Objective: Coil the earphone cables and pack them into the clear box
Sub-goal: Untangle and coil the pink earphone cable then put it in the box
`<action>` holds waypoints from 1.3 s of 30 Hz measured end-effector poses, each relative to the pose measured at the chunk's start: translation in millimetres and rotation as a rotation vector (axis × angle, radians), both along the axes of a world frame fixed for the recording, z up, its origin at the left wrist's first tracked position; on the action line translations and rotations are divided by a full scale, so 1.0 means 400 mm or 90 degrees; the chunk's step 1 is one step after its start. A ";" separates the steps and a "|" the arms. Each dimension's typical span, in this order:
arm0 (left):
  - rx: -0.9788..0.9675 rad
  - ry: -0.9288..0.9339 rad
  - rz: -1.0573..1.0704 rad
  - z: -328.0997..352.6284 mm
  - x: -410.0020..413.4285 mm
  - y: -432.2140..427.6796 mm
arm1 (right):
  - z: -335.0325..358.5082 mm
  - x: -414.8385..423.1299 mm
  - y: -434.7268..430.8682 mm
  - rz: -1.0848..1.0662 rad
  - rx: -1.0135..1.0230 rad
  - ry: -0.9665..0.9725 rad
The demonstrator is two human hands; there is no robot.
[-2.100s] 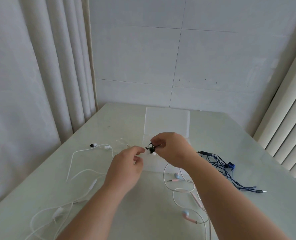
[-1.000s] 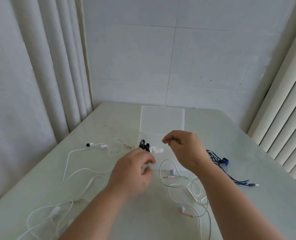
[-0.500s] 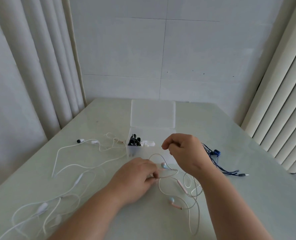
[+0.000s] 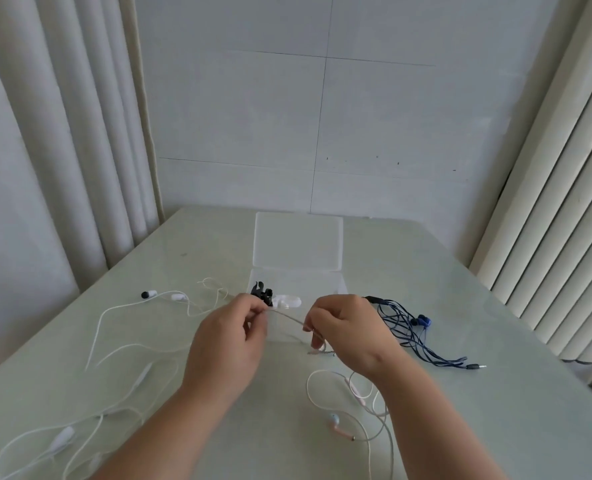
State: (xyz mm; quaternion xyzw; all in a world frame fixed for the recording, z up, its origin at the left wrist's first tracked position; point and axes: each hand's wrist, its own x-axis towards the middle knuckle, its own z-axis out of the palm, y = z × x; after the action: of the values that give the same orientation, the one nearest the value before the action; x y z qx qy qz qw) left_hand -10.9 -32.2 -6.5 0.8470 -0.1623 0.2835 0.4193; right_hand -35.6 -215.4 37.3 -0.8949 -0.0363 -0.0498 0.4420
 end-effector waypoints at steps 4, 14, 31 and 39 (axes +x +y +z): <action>-0.032 -0.031 0.038 0.004 0.006 0.001 | -0.001 -0.004 -0.006 0.036 -0.030 -0.006; -0.276 0.081 0.070 0.019 0.027 0.026 | 0.021 -0.004 -0.021 0.043 0.168 -0.063; -0.152 0.074 -0.109 0.011 0.019 0.016 | 0.027 -0.002 -0.030 0.055 0.240 -0.008; -0.119 0.109 -0.145 0.013 0.016 0.017 | 0.027 0.004 -0.043 -0.044 0.189 -0.110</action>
State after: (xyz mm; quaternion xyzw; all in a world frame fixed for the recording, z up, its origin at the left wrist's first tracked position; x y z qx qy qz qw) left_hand -4.6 -25.3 -1.2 0.8017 -0.1940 0.1744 0.5379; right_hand -33.8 -232.7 47.9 -0.8128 -0.0356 -0.1468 0.5626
